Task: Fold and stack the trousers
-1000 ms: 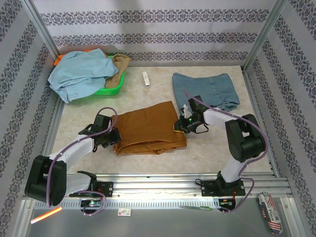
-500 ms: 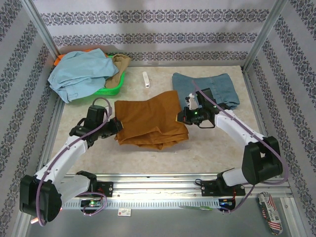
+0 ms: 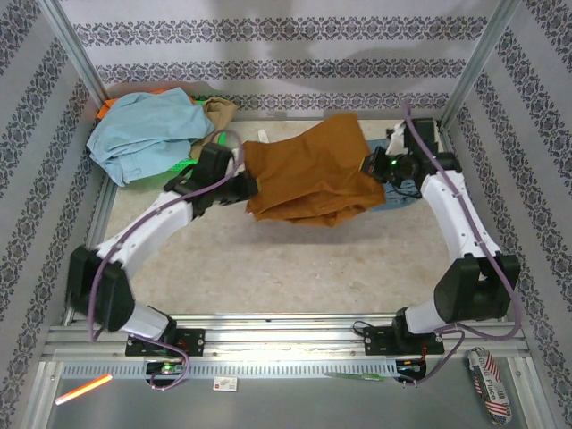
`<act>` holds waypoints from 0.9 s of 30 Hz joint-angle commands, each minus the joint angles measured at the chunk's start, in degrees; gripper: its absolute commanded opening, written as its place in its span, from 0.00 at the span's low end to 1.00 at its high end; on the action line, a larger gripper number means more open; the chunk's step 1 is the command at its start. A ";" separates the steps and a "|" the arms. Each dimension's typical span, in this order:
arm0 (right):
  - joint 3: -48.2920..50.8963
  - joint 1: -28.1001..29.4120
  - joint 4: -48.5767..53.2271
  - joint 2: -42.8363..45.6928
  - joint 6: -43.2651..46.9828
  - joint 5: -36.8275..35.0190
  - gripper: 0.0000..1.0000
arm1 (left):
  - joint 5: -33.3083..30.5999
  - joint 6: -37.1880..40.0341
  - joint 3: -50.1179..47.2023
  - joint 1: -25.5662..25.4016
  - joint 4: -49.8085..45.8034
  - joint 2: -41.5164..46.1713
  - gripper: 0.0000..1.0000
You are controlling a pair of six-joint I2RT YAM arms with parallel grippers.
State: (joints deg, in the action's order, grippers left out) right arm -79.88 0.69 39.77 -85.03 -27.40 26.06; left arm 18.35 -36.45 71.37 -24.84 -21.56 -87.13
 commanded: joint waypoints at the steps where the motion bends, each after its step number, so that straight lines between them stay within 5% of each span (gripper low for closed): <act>1: -6.59 -5.62 -0.03 -3.30 1.34 -6.71 0.00 | -4.99 3.51 11.56 -5.03 4.00 -7.98 0.00; 10: -24.18 -13.78 4.20 -18.12 4.18 -11.52 0.00 | -2.36 2.98 39.44 -9.43 4.58 -32.74 0.00; 16: -36.06 -14.97 9.54 -26.15 6.07 -14.60 0.00 | -0.84 1.30 49.78 -9.88 3.68 -42.24 0.00; 27: -40.79 -16.07 10.32 -32.89 5.51 -17.90 0.04 | 1.42 -2.20 50.70 -9.70 6.34 -49.74 0.00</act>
State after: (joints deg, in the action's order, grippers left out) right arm -117.80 -14.70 52.69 -116.44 -22.09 11.27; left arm 17.80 -36.93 122.10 -34.50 -17.96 -135.98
